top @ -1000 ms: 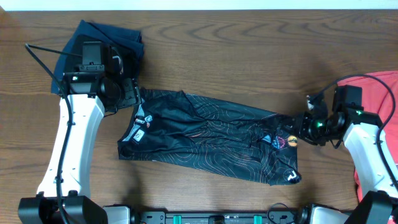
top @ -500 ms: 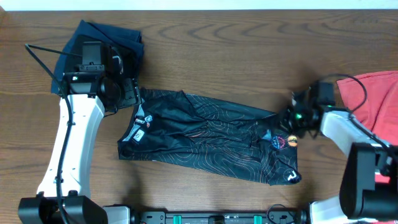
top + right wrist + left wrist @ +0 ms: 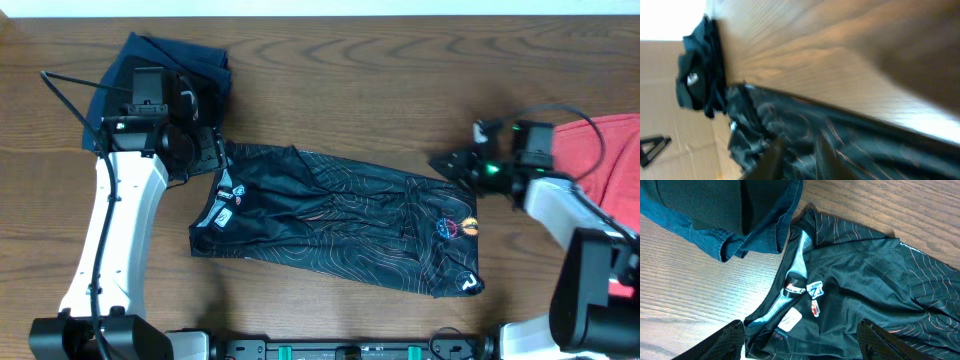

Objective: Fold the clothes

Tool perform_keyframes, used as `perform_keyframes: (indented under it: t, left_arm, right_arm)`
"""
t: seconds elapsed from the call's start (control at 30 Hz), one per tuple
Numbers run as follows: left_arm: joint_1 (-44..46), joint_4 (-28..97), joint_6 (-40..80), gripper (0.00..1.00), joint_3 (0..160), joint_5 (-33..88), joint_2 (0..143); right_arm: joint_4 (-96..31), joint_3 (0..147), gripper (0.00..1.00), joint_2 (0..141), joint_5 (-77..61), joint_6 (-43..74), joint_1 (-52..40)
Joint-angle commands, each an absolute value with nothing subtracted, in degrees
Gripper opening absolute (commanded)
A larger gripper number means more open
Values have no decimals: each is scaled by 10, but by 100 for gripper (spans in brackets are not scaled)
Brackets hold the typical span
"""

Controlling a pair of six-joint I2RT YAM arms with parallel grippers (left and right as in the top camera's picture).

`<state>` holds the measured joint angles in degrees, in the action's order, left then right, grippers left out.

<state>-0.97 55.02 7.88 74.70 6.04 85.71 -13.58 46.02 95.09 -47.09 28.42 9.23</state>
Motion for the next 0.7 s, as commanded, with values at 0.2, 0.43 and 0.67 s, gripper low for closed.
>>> perform_keyframes:
  t: [0.2, 0.43, 0.67]
  left_arm:
    - [-9, 553, 80, 74, 752, 71, 853]
    - [-9, 552, 80, 75, 752, 71, 853]
    - [-9, 553, 80, 74, 752, 71, 853]
  right_arm:
    - [-357, 462, 49, 922, -382, 25, 250]
    - [-410, 445, 61, 922, -280, -8, 229]
    - [-356, 368, 58, 922, -238, 6, 185]
